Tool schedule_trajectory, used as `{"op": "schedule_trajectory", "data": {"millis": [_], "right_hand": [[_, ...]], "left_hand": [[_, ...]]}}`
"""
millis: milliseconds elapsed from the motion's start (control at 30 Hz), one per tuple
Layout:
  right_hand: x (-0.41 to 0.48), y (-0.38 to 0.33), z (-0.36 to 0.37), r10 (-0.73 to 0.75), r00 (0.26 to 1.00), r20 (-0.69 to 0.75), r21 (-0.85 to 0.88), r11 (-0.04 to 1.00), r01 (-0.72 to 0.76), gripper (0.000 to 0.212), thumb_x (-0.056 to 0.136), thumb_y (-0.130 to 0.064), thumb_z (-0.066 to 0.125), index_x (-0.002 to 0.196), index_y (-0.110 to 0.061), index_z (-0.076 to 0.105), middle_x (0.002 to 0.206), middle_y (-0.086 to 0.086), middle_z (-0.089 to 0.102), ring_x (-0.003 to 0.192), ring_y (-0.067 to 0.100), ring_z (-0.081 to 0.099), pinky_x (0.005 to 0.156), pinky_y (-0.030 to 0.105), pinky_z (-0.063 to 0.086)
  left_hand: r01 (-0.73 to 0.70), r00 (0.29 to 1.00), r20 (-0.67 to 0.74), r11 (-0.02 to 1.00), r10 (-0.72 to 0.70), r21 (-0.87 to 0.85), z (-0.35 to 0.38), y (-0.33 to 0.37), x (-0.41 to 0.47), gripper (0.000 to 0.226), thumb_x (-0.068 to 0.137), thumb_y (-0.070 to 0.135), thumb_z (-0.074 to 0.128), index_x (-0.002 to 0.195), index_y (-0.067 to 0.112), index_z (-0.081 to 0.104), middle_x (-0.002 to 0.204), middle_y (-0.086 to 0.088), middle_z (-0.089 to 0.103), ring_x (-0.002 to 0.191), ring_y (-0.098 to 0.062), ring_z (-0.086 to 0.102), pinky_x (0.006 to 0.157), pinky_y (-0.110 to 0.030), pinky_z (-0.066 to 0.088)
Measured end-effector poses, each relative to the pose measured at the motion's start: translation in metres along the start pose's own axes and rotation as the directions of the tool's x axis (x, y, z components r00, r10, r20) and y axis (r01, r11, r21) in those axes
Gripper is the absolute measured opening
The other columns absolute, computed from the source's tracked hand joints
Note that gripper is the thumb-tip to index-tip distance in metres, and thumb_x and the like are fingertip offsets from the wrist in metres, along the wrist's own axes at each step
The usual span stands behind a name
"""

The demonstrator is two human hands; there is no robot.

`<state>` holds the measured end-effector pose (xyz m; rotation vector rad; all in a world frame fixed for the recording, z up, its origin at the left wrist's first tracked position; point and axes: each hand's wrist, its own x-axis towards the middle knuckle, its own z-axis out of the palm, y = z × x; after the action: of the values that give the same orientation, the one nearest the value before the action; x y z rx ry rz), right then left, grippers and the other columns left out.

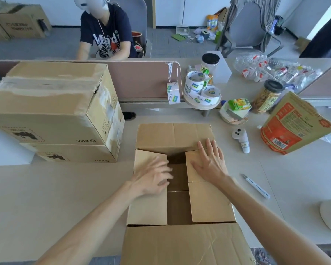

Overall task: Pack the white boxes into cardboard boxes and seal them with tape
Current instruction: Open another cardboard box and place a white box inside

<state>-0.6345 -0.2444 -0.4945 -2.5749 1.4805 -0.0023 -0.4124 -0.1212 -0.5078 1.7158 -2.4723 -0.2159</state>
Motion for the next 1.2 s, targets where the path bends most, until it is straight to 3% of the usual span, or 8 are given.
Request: {"op": "schedule_trajectory", "data": {"millis": [100, 333, 667, 833, 900, 1033, 1133, 1200], "right_hand": [[-0.010, -0.007, -0.003, -0.021, 1.000, -0.017, 0.029, 0.999, 0.021, 0.076, 0.096, -0.056, 0.043, 0.156, -0.019, 0.015, 0.164, 0.016, -0.003, 0.151, 0.035, -0.004, 0.121, 0.046, 0.003], [-0.036, -0.018, -0.001, -0.157, 0.983, 0.100, -0.062, 0.985, 0.163, 0.081, 0.088, -0.067, 0.047, 0.153, -0.025, 0.022, 0.164, 0.010, -0.013, 0.150, 0.030, -0.014, 0.122, 0.053, 0.005], [-0.044, -0.040, -0.045, -0.217, 0.971, 0.101, 0.037, 0.976, 0.214, 0.069, 0.089, -0.039, 0.052, 0.153, -0.024, 0.028, 0.164, 0.008, 0.000, 0.151, 0.026, 0.004, 0.120, 0.049, 0.014], [-0.054, -0.038, -0.075, -0.218, 0.976, 0.012, 0.147, 0.966, 0.214, 0.048, 0.094, -0.022, 0.045, 0.141, -0.030, 0.052, 0.162, 0.006, 0.021, 0.146, 0.025, 0.023, 0.117, 0.038, 0.024], [-0.060, -0.033, -0.082, -0.245, 0.969, -0.026, 0.150, 0.958, 0.246, 0.044, 0.096, -0.014, 0.043, 0.136, -0.027, 0.059, 0.156, 0.006, 0.033, 0.145, 0.025, 0.024, 0.116, 0.038, 0.028], [-0.070, -0.013, -0.101, -0.245, 0.969, -0.024, -0.036, 0.969, 0.245, 0.045, 0.096, -0.008, 0.047, 0.137, -0.023, 0.056, 0.150, 0.005, 0.039, 0.149, 0.027, 0.010, 0.108, 0.042, 0.041], [-0.074, 0.005, -0.113, -0.169, 0.985, 0.030, -0.292, 0.941, 0.171, 0.041, 0.094, -0.010, 0.053, 0.133, -0.021, 0.058, 0.155, 0.015, 0.032, 0.150, 0.034, -0.002, 0.118, 0.044, 0.023], [-0.076, 0.017, -0.113, -0.072, 0.995, 0.064, -0.393, 0.915, 0.091, 0.039, 0.092, -0.017, 0.059, 0.131, -0.022, 0.061, 0.154, 0.017, 0.032, 0.149, 0.034, 0.002, 0.119, 0.046, 0.016]], "left_hand": [[0.004, 0.988, 0.154, 0.999, -0.009, 0.034, 0.001, 0.013, 0.000, 0.036, 0.097, 0.038, 0.044, 0.117, 0.022, 0.070, 0.131, 0.005, 0.062, 0.141, -0.014, 0.033, 0.122, -0.042, 0.002], [-0.032, 0.997, -0.067, 0.998, 0.036, 0.060, -0.020, 0.028, -0.003, 0.023, 0.091, 0.030, 0.054, 0.094, 0.020, 0.075, 0.109, 0.004, 0.070, 0.125, -0.015, 0.052, 0.120, -0.045, 0.014], [0.153, 0.972, -0.188, 0.988, -0.143, 0.037, -0.088, 0.046, -0.022, 0.018, 0.090, 0.023, 0.057, 0.073, 0.018, 0.063, 0.093, 0.007, 0.066, 0.123, -0.013, 0.051, 0.121, -0.049, 0.008], [0.228, 0.962, -0.190, 0.959, -0.195, 0.167, -0.114, 0.036, -0.032, 0.012, 0.084, 0.011, 0.055, 0.078, 0.017, 0.064, 0.080, 0.006, 0.061, 0.102, -0.013, 0.056, 0.121, -0.047, 0.006], [0.265, 0.961, -0.151, 0.932, -0.233, 0.248, -0.122, 0.035, -0.034, 0.016, 0.080, 0.007, 0.056, 0.087, 0.018, 0.066, 0.086, 0.006, 0.064, 0.106, -0.016, 0.054, 0.120, -0.049, 0.013], [0.371, 0.902, -0.027, 0.741, -0.431, 0.560, -0.137, 0.043, -0.038, 0.035, 0.083, 0.011, 0.059, 0.117, 0.021, 0.061, 0.118, 0.004, 0.062, 0.126, -0.021, 0.042, 0.116, -0.044, 0.018], [0.398, 0.862, -0.013, 0.662, -0.507, 0.635, -0.124, 0.039, -0.045, 0.038, 0.084, 0.014, 0.061, 0.121, 0.024, 0.060, 0.118, 0.007, 0.064, 0.117, -0.016, 0.056, 0.118, -0.052, 0.010], [0.399, 0.850, 0.009, 0.654, -0.527, 0.642, -0.110, 0.036, -0.051, 0.035, 0.085, 0.014, 0.058, 0.118, 0.026, 0.061, 0.113, 0.008, 0.067, 0.109, -0.015, 0.061, 0.115, -0.054, 0.014]]}}
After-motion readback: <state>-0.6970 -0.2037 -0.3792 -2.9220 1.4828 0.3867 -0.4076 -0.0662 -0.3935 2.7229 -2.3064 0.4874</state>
